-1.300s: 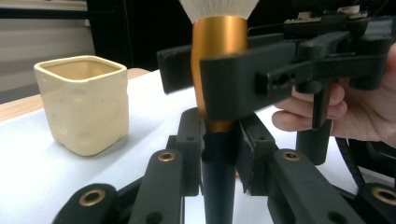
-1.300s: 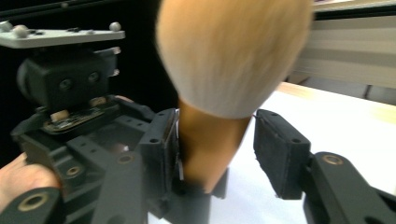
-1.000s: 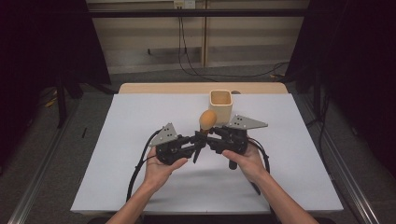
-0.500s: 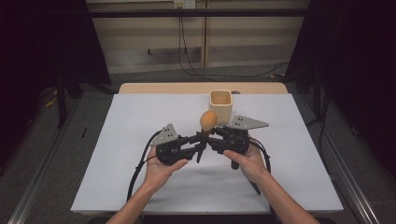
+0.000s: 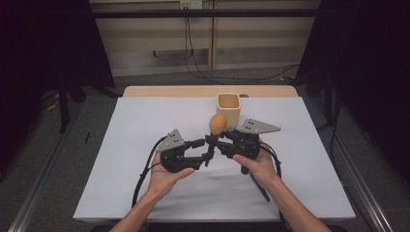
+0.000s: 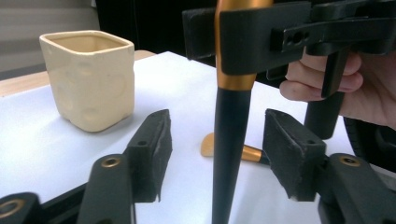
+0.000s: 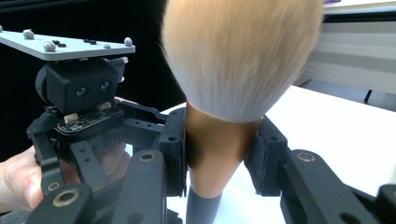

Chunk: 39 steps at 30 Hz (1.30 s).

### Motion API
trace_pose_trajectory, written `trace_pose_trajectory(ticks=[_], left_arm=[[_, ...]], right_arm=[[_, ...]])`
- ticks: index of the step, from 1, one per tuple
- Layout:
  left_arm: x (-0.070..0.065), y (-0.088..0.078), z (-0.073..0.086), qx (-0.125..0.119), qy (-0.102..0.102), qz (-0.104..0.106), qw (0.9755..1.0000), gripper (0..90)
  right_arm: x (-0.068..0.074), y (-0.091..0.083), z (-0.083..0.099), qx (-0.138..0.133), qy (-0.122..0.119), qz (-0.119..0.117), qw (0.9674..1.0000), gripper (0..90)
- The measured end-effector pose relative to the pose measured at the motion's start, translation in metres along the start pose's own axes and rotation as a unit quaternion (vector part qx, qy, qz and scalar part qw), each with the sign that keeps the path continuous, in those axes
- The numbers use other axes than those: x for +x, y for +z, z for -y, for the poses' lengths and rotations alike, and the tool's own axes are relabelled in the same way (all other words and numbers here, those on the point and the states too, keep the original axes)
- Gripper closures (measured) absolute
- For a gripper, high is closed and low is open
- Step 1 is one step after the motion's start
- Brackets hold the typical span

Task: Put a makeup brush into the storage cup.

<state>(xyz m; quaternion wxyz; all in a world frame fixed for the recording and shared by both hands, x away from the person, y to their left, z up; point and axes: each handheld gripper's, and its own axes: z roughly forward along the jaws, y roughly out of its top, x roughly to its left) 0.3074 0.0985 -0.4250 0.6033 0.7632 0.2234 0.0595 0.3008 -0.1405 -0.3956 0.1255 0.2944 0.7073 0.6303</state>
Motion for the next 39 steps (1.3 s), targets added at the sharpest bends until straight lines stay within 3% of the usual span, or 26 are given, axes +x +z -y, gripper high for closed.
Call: trace_pose_trajectory(ticks=[4,8,11,15,17,22,23,24,25,27,32,34,37,39], left_arm=[[0.000,-0.001,0.000,0.006,-0.001,-0.004,1.0000,33.2],[-0.001,-0.002,0.001,0.026,0.000,-0.033,0.9991,20.0],[-0.001,-0.006,0.002,0.015,-0.010,-0.036,0.9992,15.5],[0.001,-0.014,0.001,0.013,-0.007,-0.051,0.9986,8.9],[0.003,-0.018,0.000,0.014,-0.014,-0.051,0.9985,8.2],[0.003,-0.031,0.003,0.026,0.002,-0.069,0.9973,4.7],[0.003,-0.035,0.005,0.016,-0.001,-0.073,0.9972,4.2],[0.003,-0.038,0.006,0.007,-0.007,-0.071,0.9974,4.2],[0.003,-0.041,0.008,0.008,-0.005,-0.062,0.9980,4.2],[0.001,-0.046,0.010,0.019,0.006,-0.066,0.9976,4.6],[0.003,-0.063,0.018,0.004,-0.012,-0.068,0.9976,2.8],[0.005,-0.071,0.020,-0.001,-0.007,-0.080,0.9968,2.8],[0.009,-0.081,0.023,-0.004,-0.019,-0.089,0.9959,2.7],[0.010,-0.087,0.027,0.001,-0.010,-0.110,0.9939,2.8]], right_arm=[[0.000,-0.001,-0.001,0.002,-0.007,0.000,1.0000,63.1],[-0.001,-0.002,-0.001,0.004,-0.010,0.003,0.9999,63.1],[-0.002,-0.002,-0.001,0.004,-0.011,0.007,0.9999,63.1],[-0.004,-0.005,-0.001,0.004,-0.014,0.011,0.9998,63.1],[-0.006,-0.006,-0.002,0.002,-0.016,0.016,0.9997,63.2],[-0.010,-0.008,-0.003,0.001,-0.018,0.022,0.9996,63.1],[-0.011,-0.008,-0.003,0.001,-0.017,0.025,0.9995,63.1],[-0.012,-0.007,-0.003,0.001,-0.017,0.027,0.9995,63.1],[-0.013,-0.007,-0.003,0.002,-0.018,0.028,0.9994,63.1],[-0.016,-0.007,-0.003,0.004,-0.019,0.033,0.9993,63.2],[-0.021,-0.009,-0.004,0.002,-0.019,0.044,0.9988,63.1],[-0.023,-0.012,-0.006,0.000,-0.019,0.049,0.9986,63.1],[-0.029,-0.014,-0.010,0.000,-0.027,0.063,0.9976,63.1],[-0.034,-0.016,-0.014,-0.001,-0.027,0.071,0.9971,63.1]])
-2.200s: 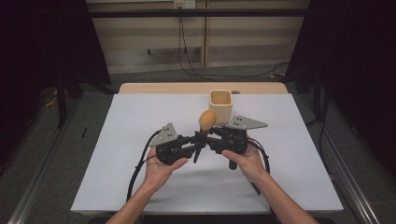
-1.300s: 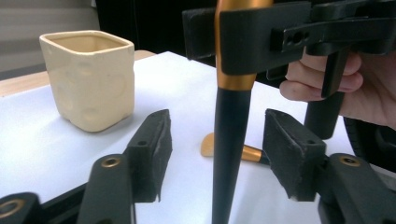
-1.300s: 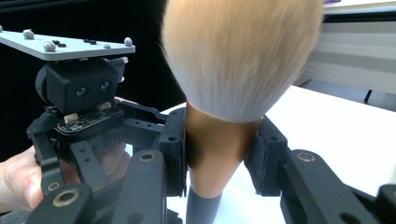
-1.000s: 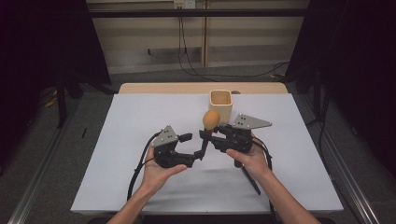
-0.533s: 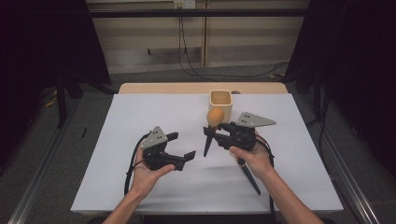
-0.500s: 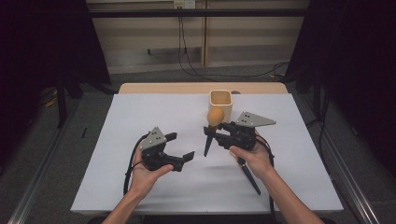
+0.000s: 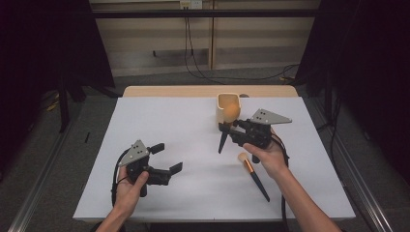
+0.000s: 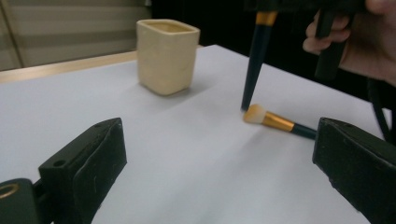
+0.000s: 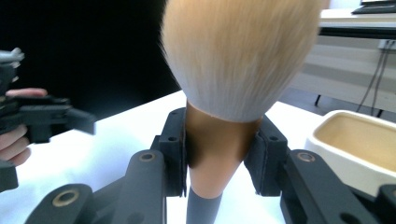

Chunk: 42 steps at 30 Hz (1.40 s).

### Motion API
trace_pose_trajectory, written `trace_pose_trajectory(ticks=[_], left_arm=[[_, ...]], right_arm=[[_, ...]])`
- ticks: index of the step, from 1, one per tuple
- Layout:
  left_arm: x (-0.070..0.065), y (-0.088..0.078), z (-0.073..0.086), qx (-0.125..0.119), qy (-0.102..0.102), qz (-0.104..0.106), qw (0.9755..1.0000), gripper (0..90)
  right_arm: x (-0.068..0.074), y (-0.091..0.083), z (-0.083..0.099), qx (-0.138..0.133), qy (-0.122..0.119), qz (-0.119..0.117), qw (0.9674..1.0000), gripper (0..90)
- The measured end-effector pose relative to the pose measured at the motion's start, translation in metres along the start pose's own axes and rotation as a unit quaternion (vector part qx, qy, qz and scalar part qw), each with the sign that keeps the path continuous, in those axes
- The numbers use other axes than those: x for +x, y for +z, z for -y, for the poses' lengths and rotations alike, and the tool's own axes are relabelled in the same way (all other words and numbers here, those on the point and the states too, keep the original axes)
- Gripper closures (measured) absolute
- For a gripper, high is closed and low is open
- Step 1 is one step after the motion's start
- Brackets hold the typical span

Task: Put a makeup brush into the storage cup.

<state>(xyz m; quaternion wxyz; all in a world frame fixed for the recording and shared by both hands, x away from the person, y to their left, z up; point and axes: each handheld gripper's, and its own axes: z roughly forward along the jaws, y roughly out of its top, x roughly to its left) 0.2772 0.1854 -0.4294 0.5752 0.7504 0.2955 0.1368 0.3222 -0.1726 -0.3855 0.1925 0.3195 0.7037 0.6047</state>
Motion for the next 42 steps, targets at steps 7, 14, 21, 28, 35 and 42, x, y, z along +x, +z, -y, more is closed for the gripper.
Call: trace_pose_trajectory(ticks=[7,14,21,28,35,42], left_arm=[[0.009,-0.021,0.018,-0.011,-0.016,-0.049,0.9986,2.6],[0.018,-0.036,0.035,-0.015,-0.018,-0.070,0.9973,3.1],[0.020,-0.048,0.039,-0.026,-0.027,-0.080,0.9961,3.2],[0.015,-0.052,0.039,-0.030,-0.017,-0.078,0.9964,2.6],[0.015,-0.054,0.039,-0.025,-0.004,-0.079,0.9966,2.6],[0.015,-0.056,0.040,-0.023,-0.003,-0.080,0.9965,2.8]], right_arm=[[-0.015,-0.003,-0.017,-0.002,-0.007,0.029,0.9995,63.1],[-0.026,-0.001,-0.034,-0.001,-0.012,0.046,0.9989,63.1],[-0.035,0.003,-0.052,-0.008,-0.021,0.062,0.9978,63.1],[-0.049,0.009,-0.069,-0.021,-0.014,0.078,0.9966,63.1],[-0.065,0.015,-0.082,-0.031,-0.009,0.092,0.9952,63.1],[-0.076,0.025,-0.094,-0.042,-0.020,0.097,0.9942,63.1]])
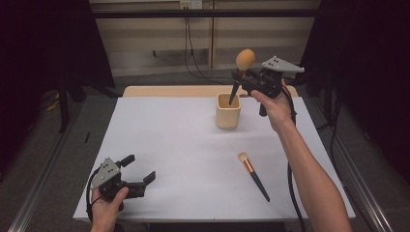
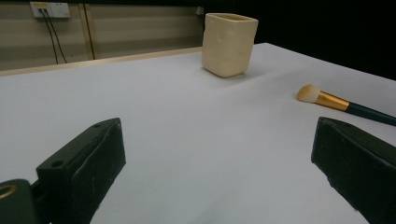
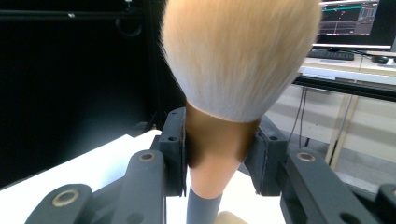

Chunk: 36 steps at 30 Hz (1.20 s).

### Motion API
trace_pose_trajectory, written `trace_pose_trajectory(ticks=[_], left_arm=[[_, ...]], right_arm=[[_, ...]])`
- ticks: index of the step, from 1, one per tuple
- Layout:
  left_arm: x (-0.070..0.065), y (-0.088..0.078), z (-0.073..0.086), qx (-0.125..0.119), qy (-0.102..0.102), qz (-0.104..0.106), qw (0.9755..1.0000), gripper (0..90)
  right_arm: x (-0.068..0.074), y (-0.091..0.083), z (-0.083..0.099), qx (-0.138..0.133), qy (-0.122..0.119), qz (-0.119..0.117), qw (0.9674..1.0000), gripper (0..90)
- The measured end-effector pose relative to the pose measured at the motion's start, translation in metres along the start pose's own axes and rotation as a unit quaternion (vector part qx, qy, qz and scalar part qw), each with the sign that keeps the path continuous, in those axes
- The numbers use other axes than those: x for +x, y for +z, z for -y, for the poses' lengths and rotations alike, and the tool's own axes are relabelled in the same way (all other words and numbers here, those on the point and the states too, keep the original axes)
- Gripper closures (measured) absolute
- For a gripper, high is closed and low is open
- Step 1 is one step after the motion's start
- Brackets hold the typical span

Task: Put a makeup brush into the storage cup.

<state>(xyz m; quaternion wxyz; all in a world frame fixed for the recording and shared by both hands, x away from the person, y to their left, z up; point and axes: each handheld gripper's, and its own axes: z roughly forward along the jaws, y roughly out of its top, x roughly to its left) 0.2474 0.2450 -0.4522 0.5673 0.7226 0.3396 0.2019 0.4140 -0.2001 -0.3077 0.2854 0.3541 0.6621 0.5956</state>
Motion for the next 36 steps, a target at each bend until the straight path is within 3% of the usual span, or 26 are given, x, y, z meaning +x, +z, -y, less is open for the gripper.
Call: trace_pose_trajectory(ticks=[14,36], left_arm=[[0.000,0.000,0.000,0.003,0.006,-0.004,1.0000,2.9],[0.000,-0.002,0.000,-0.001,0.009,-0.013,0.9999,2.9]], right_arm=[[-0.008,0.025,0.005,0.015,-0.002,0.026,0.9996,63.1],[-0.015,0.034,0.030,0.051,-0.010,0.041,0.9978,63.0]])
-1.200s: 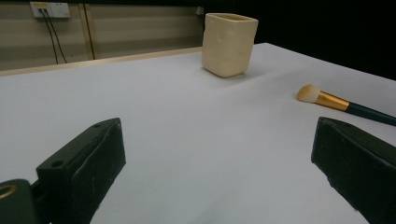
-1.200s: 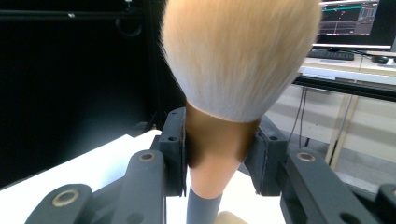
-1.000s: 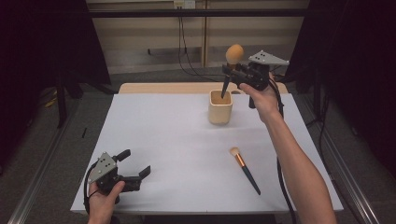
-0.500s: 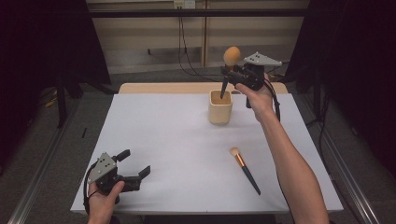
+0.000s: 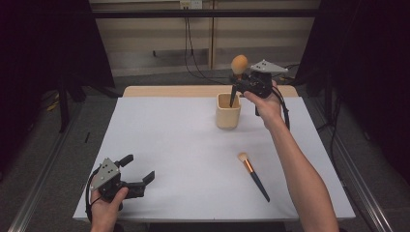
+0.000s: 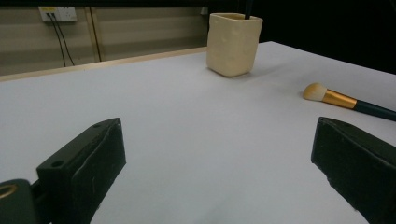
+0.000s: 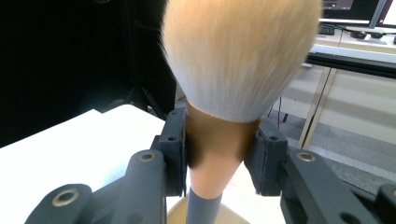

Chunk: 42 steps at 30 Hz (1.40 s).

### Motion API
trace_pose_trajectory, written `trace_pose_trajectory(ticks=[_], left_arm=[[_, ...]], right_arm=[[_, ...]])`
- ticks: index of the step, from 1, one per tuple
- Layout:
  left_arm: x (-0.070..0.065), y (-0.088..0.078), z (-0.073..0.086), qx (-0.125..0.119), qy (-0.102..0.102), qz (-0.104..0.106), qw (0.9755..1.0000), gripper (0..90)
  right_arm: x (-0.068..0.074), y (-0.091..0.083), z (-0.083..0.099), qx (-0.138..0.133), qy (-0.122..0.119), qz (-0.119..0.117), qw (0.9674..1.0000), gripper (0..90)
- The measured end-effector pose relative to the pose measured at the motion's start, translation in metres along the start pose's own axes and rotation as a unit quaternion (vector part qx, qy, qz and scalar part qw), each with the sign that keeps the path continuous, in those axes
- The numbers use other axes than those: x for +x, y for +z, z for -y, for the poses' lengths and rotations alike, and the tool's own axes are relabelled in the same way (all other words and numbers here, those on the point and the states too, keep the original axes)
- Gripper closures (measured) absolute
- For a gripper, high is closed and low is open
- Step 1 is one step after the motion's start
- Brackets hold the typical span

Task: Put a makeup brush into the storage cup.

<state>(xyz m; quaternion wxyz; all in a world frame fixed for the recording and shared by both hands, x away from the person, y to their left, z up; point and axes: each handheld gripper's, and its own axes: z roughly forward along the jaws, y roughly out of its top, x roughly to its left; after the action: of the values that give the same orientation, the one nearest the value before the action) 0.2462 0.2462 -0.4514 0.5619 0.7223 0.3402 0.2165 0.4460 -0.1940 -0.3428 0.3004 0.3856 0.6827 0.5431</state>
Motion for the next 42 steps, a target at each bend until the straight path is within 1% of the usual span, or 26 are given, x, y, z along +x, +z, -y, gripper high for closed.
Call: trace_pose_trajectory(ticks=[2,7,14,17,20,28,31,34,37,41,42], left_arm=[[0.000,0.000,0.000,0.000,-0.002,0.000,1.0000,2.9],[0.000,0.001,0.000,0.003,0.001,0.003,1.0000,2.9],[0.001,0.000,0.000,0.001,0.002,-0.003,1.0000,3.1],[0.001,-0.001,0.000,0.000,0.001,-0.003,1.0000,3.1],[0.001,-0.001,-0.001,0.001,0.005,-0.003,1.0000,3.2],[0.001,0.000,0.000,0.004,0.005,-0.001,1.0000,3.2],[0.000,0.000,0.000,0.004,0.005,-0.001,1.0000,3.2],[0.001,0.000,0.000,0.006,0.005,0.001,1.0000,3.2],[0.000,0.000,0.000,0.008,0.007,0.002,0.9999,3.2],[0.001,0.001,0.000,0.008,0.006,0.001,0.9999,3.2],[0.000,0.001,0.000,0.008,0.004,0.001,1.0000,3.2]], right_arm=[[-0.001,0.000,0.002,0.000,-0.001,0.001,1.0000,63.0],[-0.002,0.000,0.008,0.004,0.003,0.002,1.0000,63.0],[-0.002,0.002,0.016,0.010,-0.002,0.004,0.9999,63.0],[-0.002,0.001,0.021,0.010,0.001,0.004,0.9999,63.0],[-0.002,0.002,0.025,0.017,0.000,0.004,0.9999,63.0],[-0.002,0.007,0.030,0.022,0.002,0.002,0.9998,63.0],[-0.002,0.009,0.032,0.031,0.009,-0.004,0.9995,63.0],[-0.003,0.010,0.035,0.039,0.010,-0.002,0.9992,62.9],[-0.004,0.011,0.040,0.038,0.017,0.000,0.9991,62.9],[-0.007,0.012,0.046,0.047,0.024,0.003,0.9986,62.9],[-0.007,0.012,0.048,0.051,0.022,0.004,0.9984,62.9]])
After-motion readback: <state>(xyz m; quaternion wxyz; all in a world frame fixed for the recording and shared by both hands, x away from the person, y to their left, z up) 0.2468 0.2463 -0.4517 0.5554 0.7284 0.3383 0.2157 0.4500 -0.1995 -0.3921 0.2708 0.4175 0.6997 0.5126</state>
